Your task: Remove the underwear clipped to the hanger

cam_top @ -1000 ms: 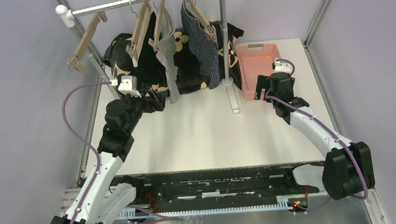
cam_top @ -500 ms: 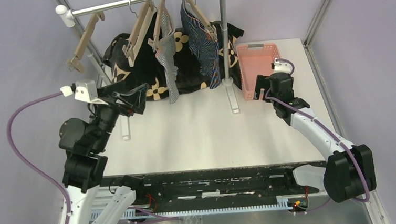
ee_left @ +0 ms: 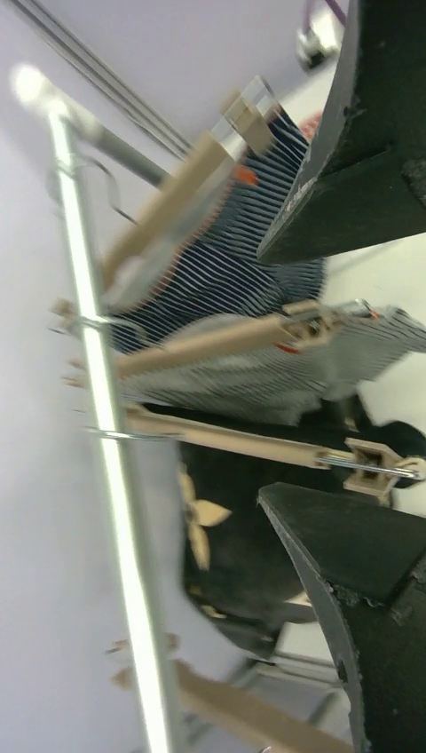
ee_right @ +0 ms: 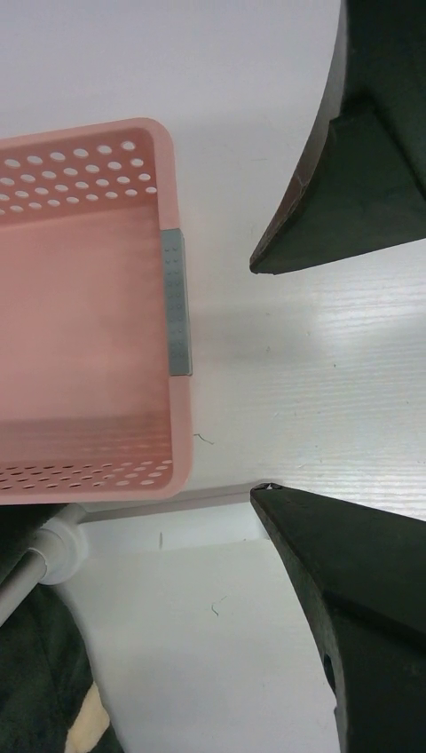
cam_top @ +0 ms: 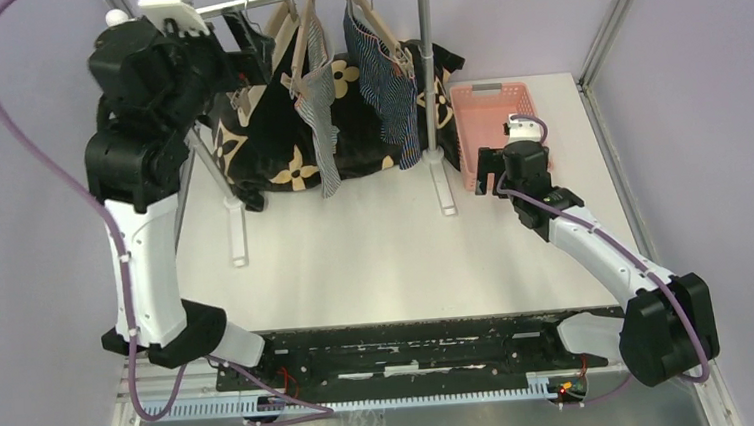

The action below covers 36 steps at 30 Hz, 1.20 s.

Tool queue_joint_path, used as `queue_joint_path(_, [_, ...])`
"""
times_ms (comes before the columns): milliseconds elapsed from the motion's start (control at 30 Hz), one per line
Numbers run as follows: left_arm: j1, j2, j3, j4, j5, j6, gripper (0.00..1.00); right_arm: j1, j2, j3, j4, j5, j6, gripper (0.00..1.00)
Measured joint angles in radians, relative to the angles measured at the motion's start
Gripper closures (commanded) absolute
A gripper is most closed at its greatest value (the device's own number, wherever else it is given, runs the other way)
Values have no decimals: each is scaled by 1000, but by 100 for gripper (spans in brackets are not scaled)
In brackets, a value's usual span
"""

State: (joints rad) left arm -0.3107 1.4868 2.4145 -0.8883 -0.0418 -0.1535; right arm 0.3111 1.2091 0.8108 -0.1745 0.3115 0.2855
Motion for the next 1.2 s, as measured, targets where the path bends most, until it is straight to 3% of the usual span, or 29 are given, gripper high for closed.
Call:
queue_joint_path(267, [0,-13,-212,-84,-134,58,1,6,-31,0,-7,8,-13,3])
queue_joint_path(800, [0,-65,-284,63,-211,119,2,21,-39,0,-2,8,-30,3])
queue_joint_path(1033, [0,2,-285,89,-217,154,11,30,-50,0,2,8,-40,3])
queue_joint_path(1200, [10,97,-154,42,-190,163,13,39,-56,-1,8,9,-41,3])
